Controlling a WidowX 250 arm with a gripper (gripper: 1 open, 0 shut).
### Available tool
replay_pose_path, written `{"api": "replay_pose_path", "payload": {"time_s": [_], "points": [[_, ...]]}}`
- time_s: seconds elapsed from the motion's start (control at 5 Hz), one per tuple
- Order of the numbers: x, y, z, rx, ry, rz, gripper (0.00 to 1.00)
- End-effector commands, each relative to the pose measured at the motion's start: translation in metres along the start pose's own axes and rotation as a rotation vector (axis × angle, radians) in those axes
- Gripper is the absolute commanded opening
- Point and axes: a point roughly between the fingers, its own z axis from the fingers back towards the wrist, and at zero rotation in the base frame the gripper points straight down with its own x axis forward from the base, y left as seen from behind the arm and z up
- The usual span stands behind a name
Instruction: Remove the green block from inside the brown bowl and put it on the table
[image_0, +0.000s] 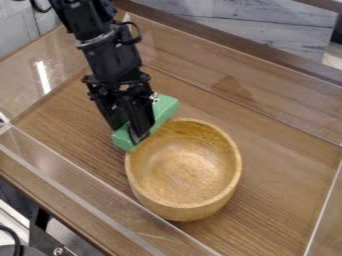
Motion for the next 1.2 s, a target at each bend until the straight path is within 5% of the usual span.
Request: {"api": "replay_pose_path", "payload": {"time_s": [0.0,1.0], "points": [[0.0088,0.0026,0.0133,0.016,-0.047,-0.010,0.00],[0.0094,0.0037,0.0151,-0.005,-0.025,-0.015,0.00]]}}
